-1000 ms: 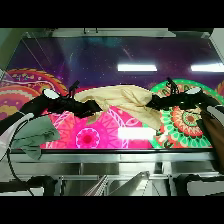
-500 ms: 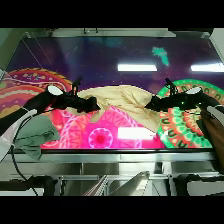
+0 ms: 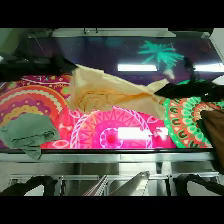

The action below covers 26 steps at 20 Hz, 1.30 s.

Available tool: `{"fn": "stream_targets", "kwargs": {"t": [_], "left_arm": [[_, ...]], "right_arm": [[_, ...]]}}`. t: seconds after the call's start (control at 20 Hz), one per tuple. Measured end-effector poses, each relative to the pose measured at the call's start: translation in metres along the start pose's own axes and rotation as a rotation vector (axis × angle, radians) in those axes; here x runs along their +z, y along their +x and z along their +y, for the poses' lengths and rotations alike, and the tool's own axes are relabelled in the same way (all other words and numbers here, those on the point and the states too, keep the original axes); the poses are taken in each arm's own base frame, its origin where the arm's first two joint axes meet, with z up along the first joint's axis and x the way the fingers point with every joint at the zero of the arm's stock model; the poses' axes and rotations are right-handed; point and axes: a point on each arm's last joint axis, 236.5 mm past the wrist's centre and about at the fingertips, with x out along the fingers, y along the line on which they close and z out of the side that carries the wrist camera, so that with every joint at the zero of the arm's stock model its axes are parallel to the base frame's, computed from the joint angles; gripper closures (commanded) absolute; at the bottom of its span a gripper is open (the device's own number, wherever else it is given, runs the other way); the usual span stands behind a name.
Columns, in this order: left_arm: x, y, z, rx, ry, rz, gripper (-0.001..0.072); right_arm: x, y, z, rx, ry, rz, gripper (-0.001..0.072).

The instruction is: Fold the shirts.

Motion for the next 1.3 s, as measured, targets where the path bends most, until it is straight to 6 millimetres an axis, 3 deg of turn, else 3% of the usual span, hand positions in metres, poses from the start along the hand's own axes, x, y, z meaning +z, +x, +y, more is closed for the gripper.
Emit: {"fn": "stream_targets", "kwargs": {"t": [0.15,0.25,0.6,0.75,0.85,0.95,1.05,1.15,1.3], "left_arm": [[0.038,-0.069,-0.055,-0.002,0.138,-0.151,0.0688],[0.049,-0.11,-0.095,-0.005,0.216,-0.24,0.0687],[0.04,-0.249,-0.249,-0.01,0.563,-0.564,0.0686],[0.037,-0.286,-0.282,0.03,0.655,-0.656,0.0686],[0.046,-0.285,-0.275,0.068,0.661,-0.641,0.0686],[0.063,-0.261,-0.247,0.087,0.617,-0.564,0.0685],[0.083,-0.222,-0.2,0.105,0.535,-0.458,0.0686],[0.098,-0.171,-0.137,0.124,0.423,-0.338,0.0686],[0.097,-0.083,-0.042,0.123,0.279,-0.153,0.0686]], "right_arm": [[0.035,-0.066,0.055,-0.025,-0.169,-0.166,0.0697],[0.043,-0.103,0.091,-0.041,-0.269,-0.256,0.0697],[0.035,-0.237,0.247,-0.096,-0.645,-0.662,0.0697],[0.031,-0.282,0.297,-0.12,-0.766,-0.812,0.0697],[0.038,-0.286,0.3,-0.122,-0.772,-0.822,0.0697],[0.051,-0.268,0.281,-0.103,-0.716,-0.752,0.0697],[0.066,-0.233,0.245,-0.064,-0.614,-0.633,0.0697],[0.075,-0.188,0.198,-0.027,-0.481,-0.503,0.0697],[0.072,-0.113,0.121,0.008,-0.271,-0.318,0.0697]]}}
